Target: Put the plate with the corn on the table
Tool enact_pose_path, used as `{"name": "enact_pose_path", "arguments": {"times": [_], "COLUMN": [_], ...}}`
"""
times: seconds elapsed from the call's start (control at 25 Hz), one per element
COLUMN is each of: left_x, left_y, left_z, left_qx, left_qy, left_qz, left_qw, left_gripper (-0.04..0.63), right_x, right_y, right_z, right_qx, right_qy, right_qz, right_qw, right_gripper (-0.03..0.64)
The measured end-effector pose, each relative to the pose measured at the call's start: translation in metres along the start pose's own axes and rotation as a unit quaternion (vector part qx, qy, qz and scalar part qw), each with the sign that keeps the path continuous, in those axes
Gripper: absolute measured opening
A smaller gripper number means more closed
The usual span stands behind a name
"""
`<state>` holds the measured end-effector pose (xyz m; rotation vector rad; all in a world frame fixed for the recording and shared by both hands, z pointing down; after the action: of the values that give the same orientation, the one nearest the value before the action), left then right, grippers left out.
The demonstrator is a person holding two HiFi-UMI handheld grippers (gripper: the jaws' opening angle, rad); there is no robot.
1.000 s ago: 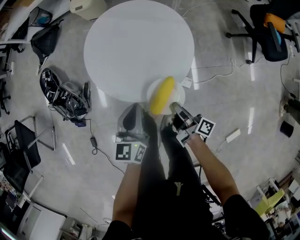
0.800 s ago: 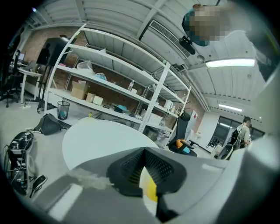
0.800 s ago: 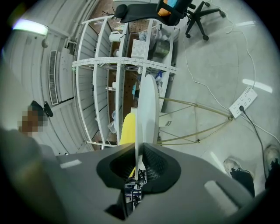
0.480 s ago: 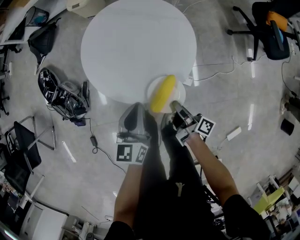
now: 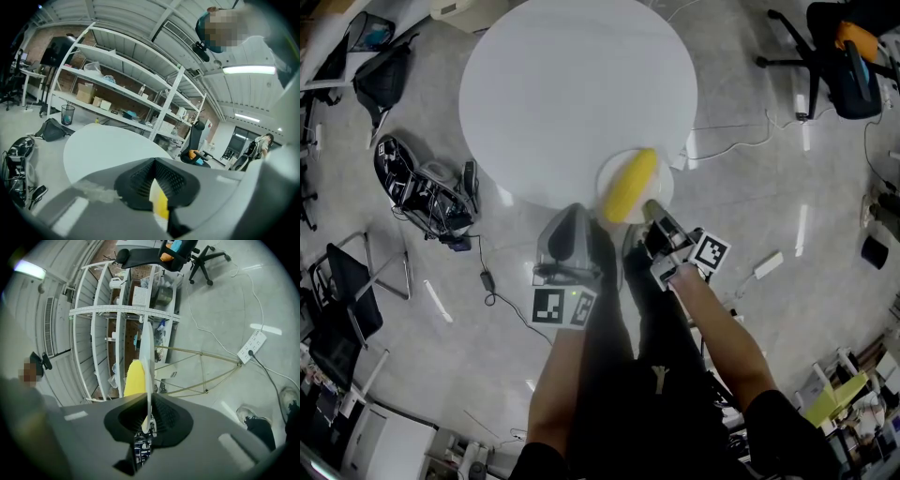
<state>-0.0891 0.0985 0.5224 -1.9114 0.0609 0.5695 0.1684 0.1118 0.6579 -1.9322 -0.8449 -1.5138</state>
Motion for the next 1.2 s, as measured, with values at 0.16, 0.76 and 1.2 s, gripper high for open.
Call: {"name": "enact_pose_path", "arguments": {"times": [0.16, 0.76, 1.2], "left_x": [-0.003, -0.011, -0.014], "left_y": [0.002, 0.001, 0.004], "left_z": [0.0, 0.0, -0.003], "left_qx": [0.003, 0.001, 0.004], "left_qy": [-0.001, 0.0, -0.001], "left_qz": [0.003, 0.014, 0.018], "left_qw": [1.0, 0.9999, 0.9998], "left_gripper": [0.003, 0.003, 0.003], "right_x": [-0.001, -0.005, -0.01], "right_y": [-0.002, -0.003, -0.003], "right_z": [-0.002, -0.013, -0.023], "right_qx": [0.006, 0.027, 0.033], "right_qy": [-0.002, -0.023, -0.047], "right_qz": [-0.007, -0.014, -0.001], "right_qw": [1.0, 0.999, 0.998], "right_gripper": [0.031, 0.029, 0.037]}}
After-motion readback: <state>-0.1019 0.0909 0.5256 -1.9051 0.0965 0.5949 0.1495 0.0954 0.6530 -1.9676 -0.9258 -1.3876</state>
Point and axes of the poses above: the fingertips, and each gripper's own axes: z backward along the fingers, x to its right, y out of its top, the point moved 10 cm from there along z, backward along the fingers, and after that the axes turned 3 degrees about x, right-handed, at the moved point
